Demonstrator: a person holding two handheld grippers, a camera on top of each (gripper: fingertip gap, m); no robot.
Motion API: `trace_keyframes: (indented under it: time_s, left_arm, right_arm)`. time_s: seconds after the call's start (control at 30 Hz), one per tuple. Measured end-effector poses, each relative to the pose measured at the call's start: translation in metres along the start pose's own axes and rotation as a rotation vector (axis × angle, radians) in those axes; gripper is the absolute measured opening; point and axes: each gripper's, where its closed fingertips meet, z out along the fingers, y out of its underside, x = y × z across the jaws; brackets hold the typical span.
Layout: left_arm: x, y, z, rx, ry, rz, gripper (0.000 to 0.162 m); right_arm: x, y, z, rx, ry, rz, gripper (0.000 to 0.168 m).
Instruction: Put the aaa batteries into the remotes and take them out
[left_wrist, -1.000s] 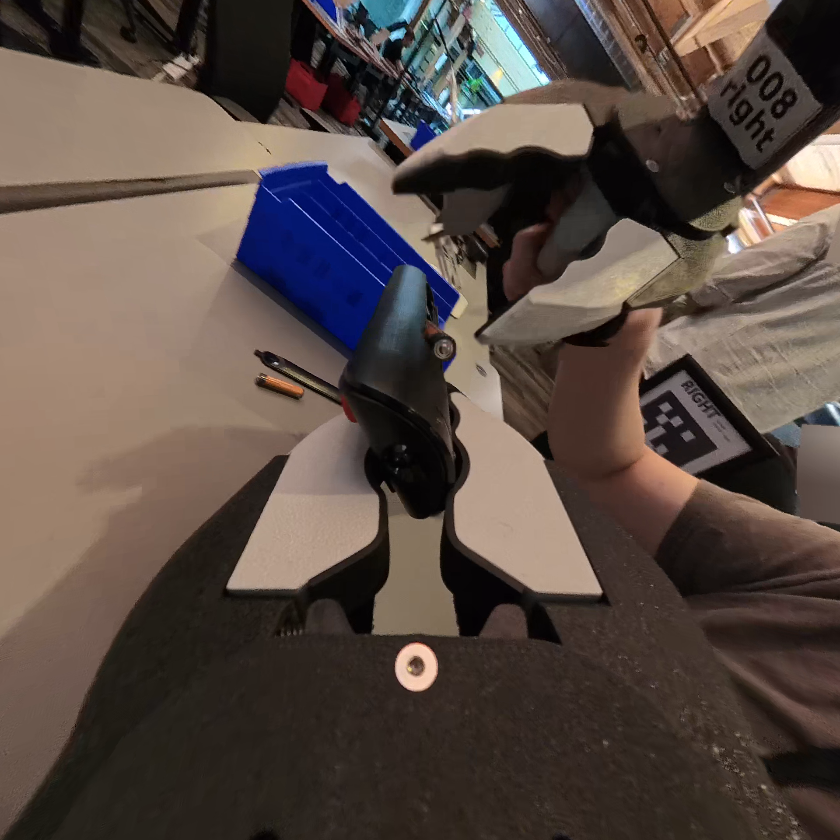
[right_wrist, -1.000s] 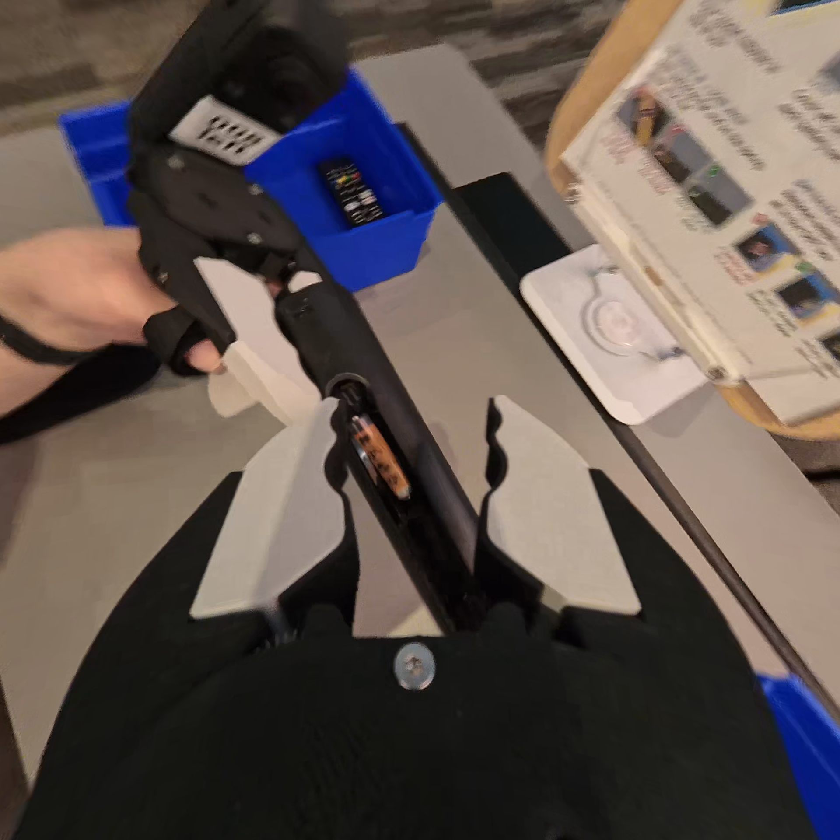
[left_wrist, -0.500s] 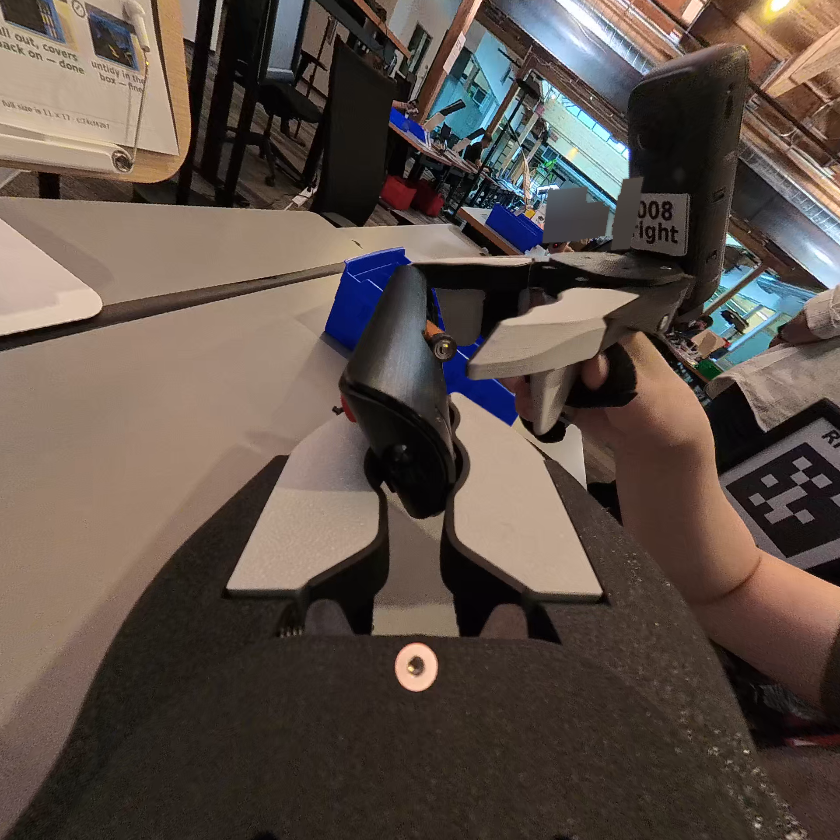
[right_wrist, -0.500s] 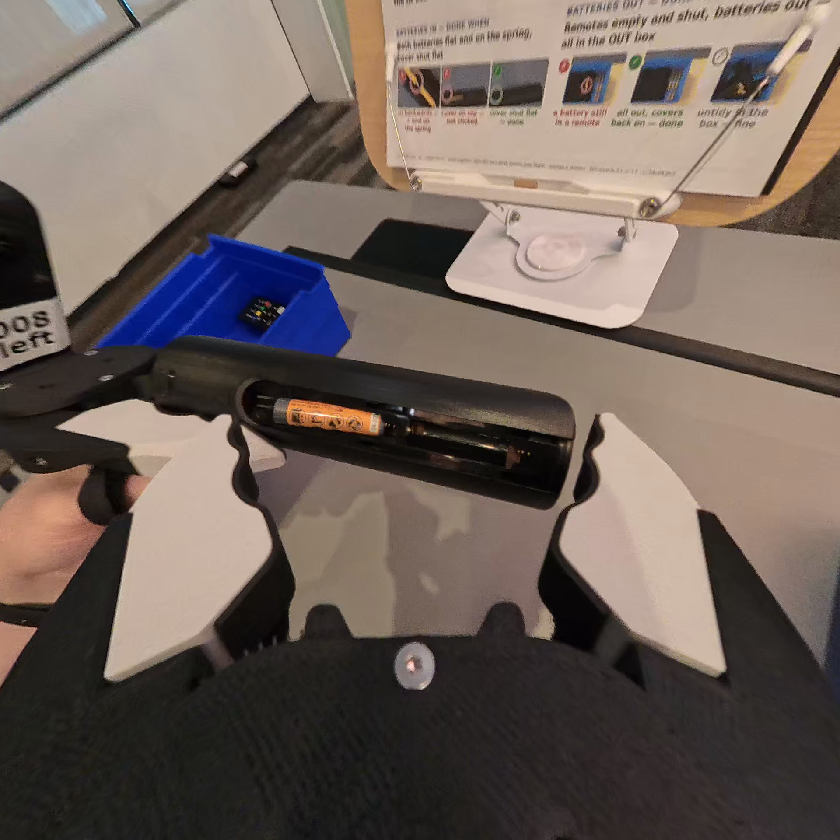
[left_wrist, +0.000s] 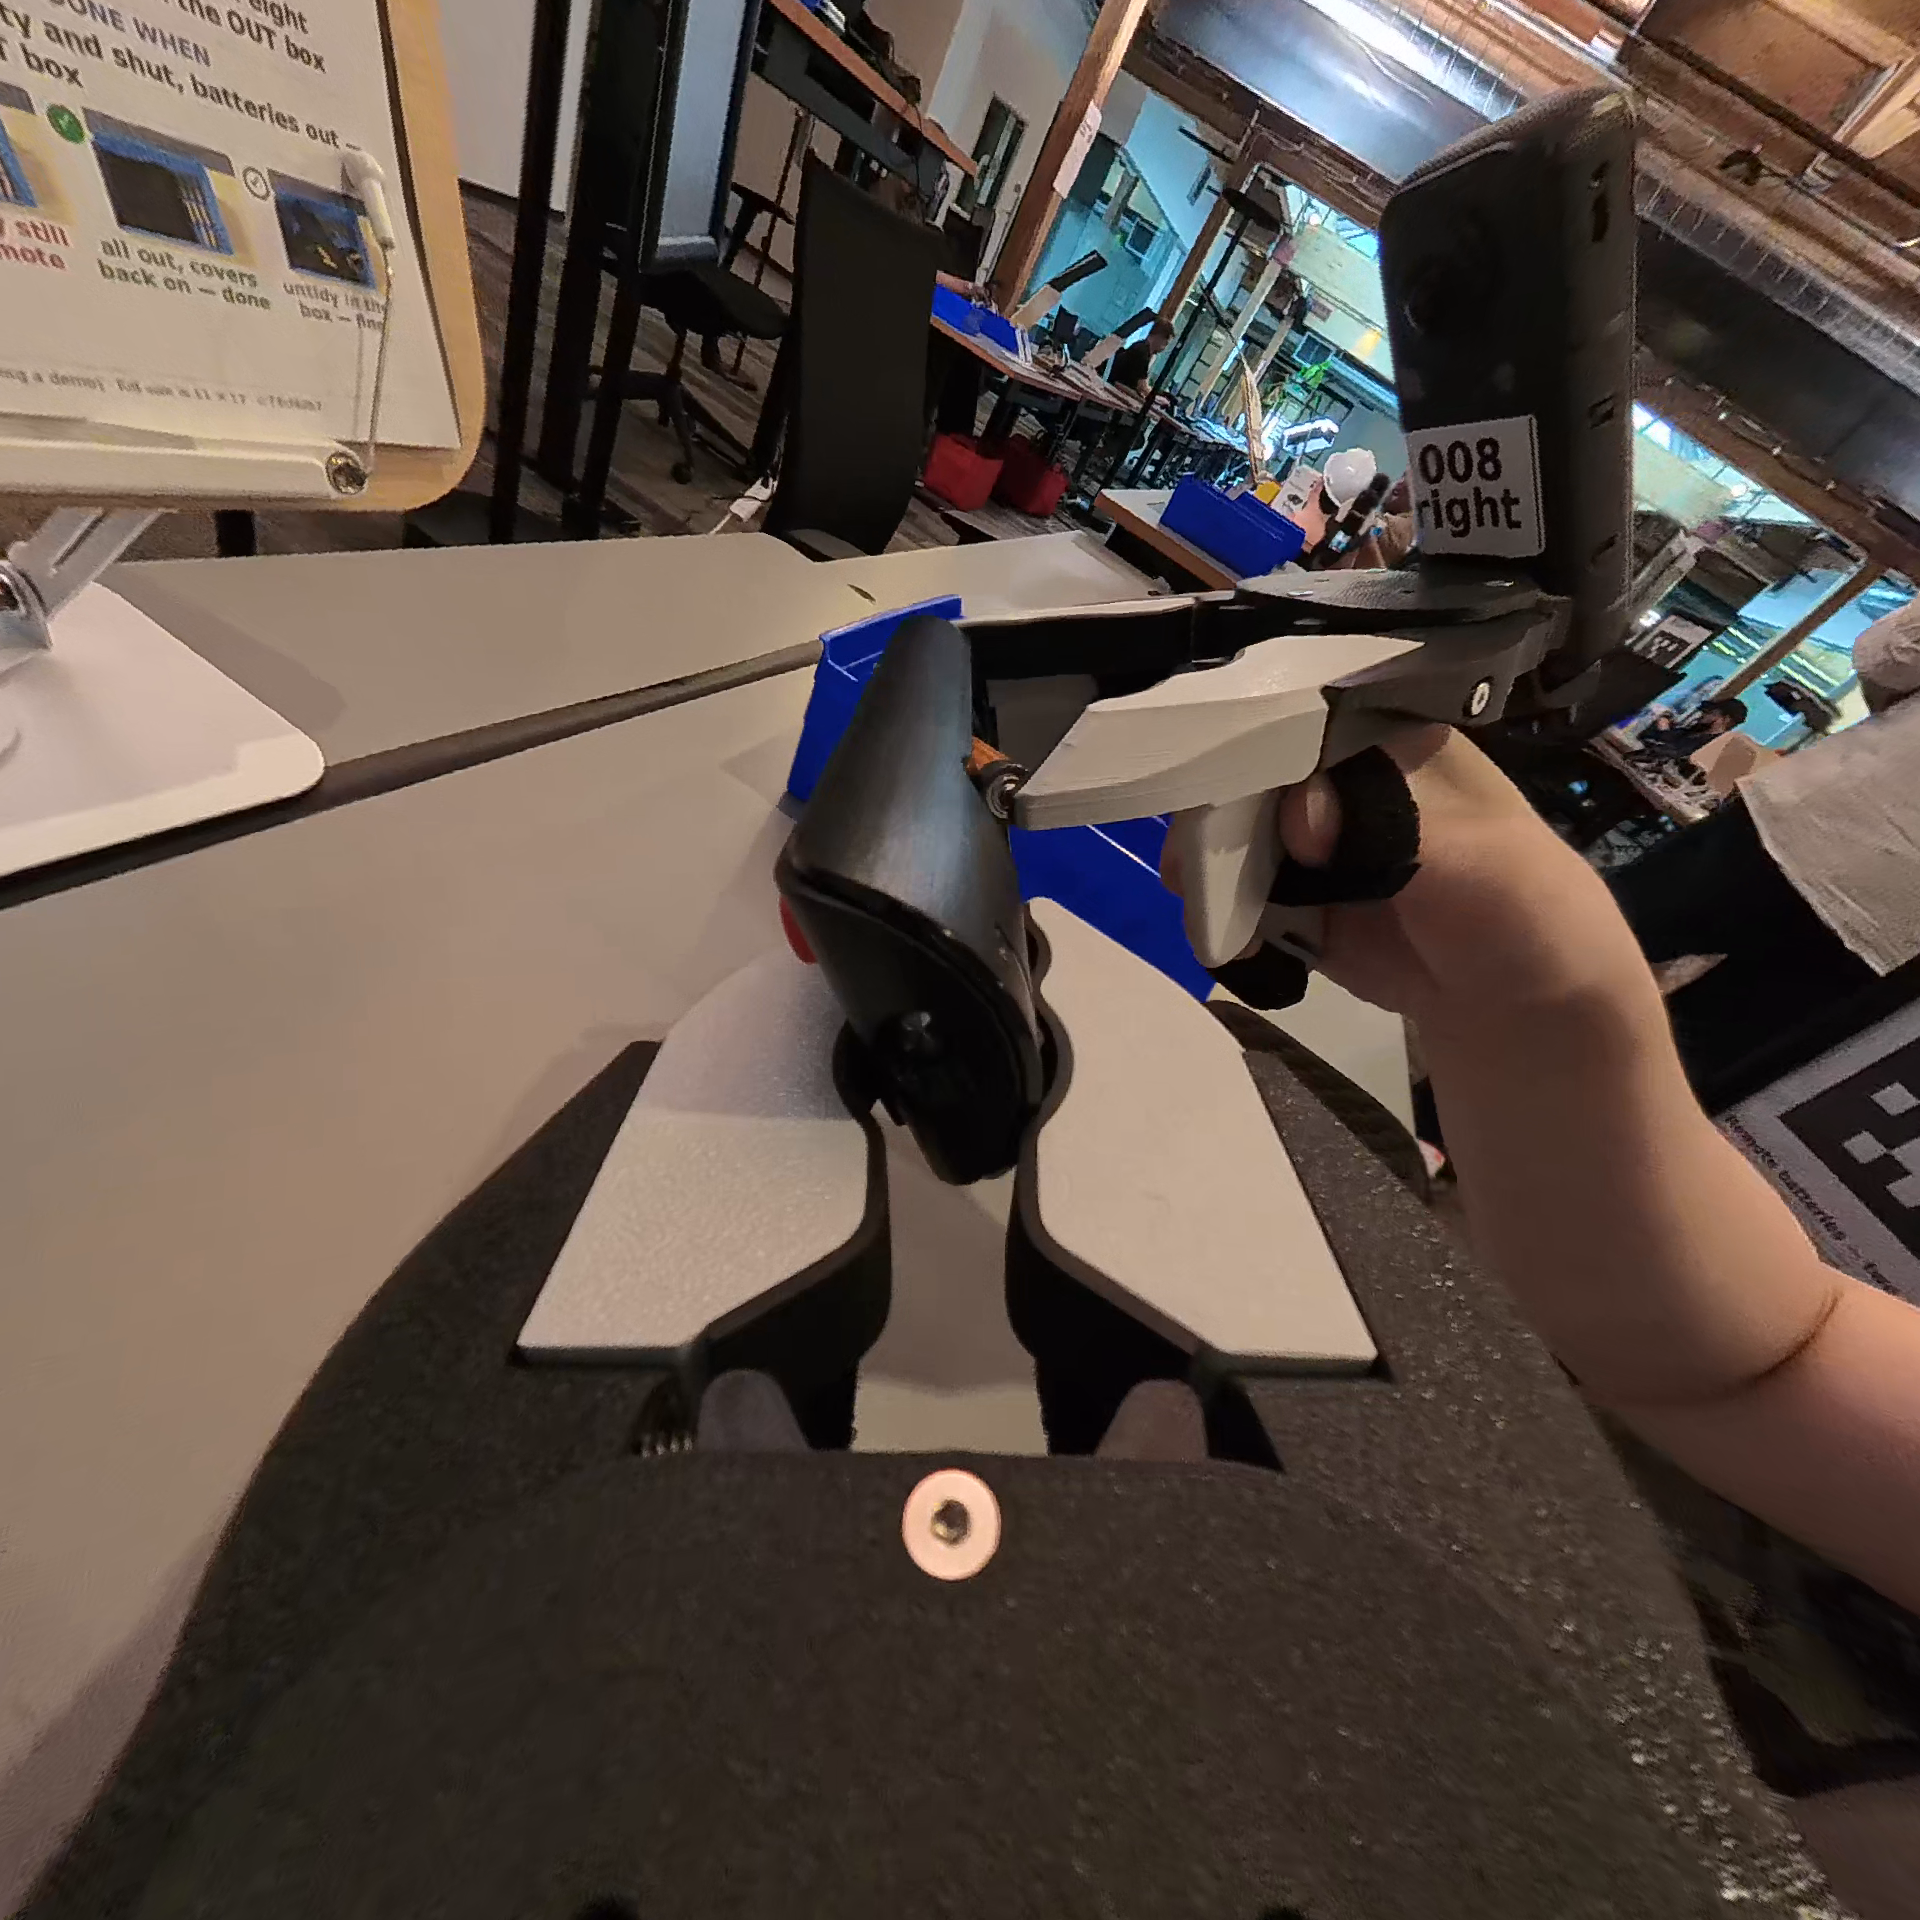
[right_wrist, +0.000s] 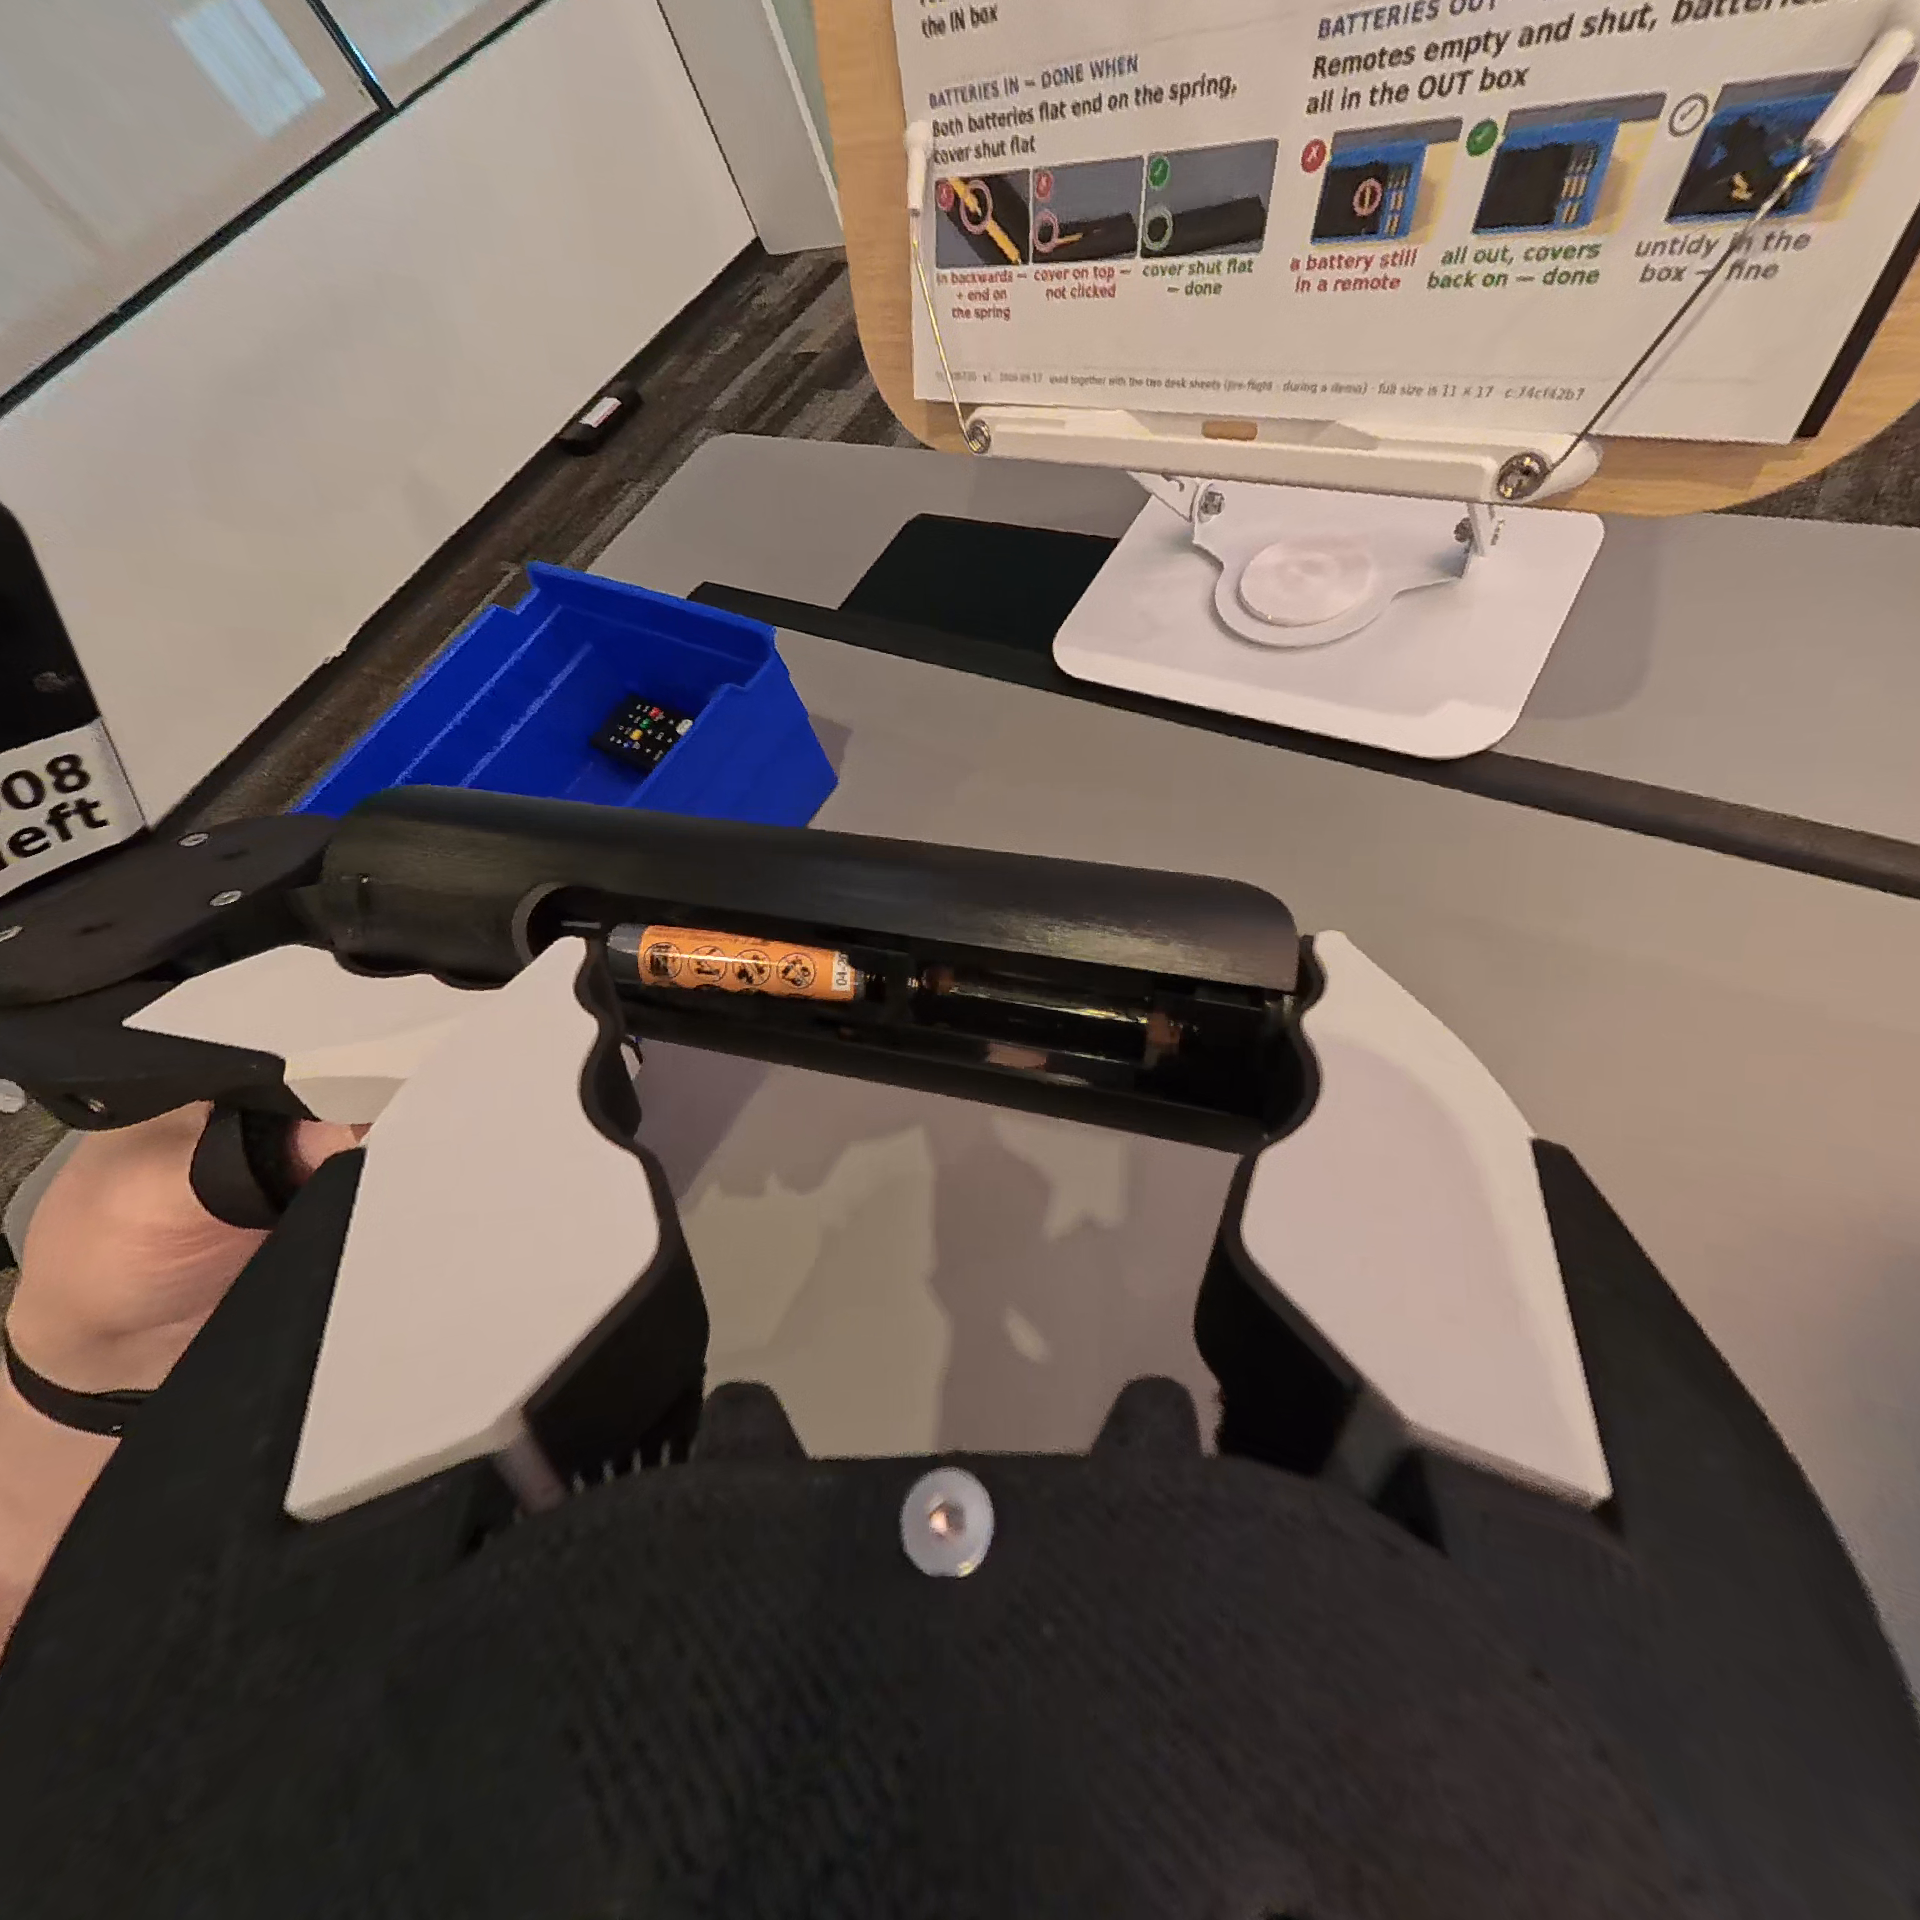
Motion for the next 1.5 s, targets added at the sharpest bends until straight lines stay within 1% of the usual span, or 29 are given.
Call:
trace_keyframes:
  time_s: [0.17, 0.27, 0.43, 0.57, 0.7, 0.8, 0.97, 1.1, 1.2, 1.3, 1.5]
  left_arm:
    - [0.008, -0.008, -0.005, 0.033, -0.013, 0.061, 0.021]
    - [0.011, -0.012, -0.008, 0.040, -0.010, 0.085, 0.021]
    - [0.014, -0.015, -0.009, 0.057, 0.003, 0.075, 0.021]
    - [0.017, -0.017, -0.011, 0.063, 0.018, 0.059, 0.021]
    - [0.018, -0.021, -0.017, 0.079, 0.089, -0.026, 0.021]
    - [0.020, -0.022, -0.016, 0.081, 0.082, -0.011, 0.021]
    - [0.022, -0.022, -0.016, 0.082, 0.054, 0.013, 0.021]
    - [0.023, -0.023, -0.017, 0.084, 0.048, 0.029, 0.021]
    - [0.026, -0.026, -0.019, 0.089, 0.027, 0.085, 0.021]
    - [0.028, -0.027, -0.019, 0.091, -0.004, 0.143, 0.020]
    - [0.028, -0.027, -0.018, 0.094, 0.014, 0.144, 0.021]
  right_arm:
    - [-0.006, -0.010, -0.005, 0.039, 0.017, -0.082, 0.119]
    - [-0.010, -0.015, -0.007, 0.058, 0.011, -0.098, 0.118]
    - [-0.012, -0.018, -0.011, 0.067, 0.029, -0.117, 0.118]
    - [-0.017, -0.021, -0.015, 0.084, 0.008, -0.131, 0.119]
    - [-0.025, -0.029, -0.023, 0.130, -0.083, -0.095, 0.114]
    - [-0.021, -0.032, -0.025, 0.156, -0.084, -0.044, 0.101]
    - [-0.022, -0.029, -0.022, 0.121, -0.047, -0.096, 0.110]
    - [-0.023, -0.029, -0.022, 0.099, -0.046, -0.100, 0.110]
    - [-0.027, -0.031, -0.023, 0.096, -0.066, -0.098, 0.110]
    - [-0.025, -0.031, -0.023, 0.086, -0.046, -0.122, 0.108]
    - [-0.025, -0.031, -0.024, 0.097, -0.028, -0.136, 0.108]
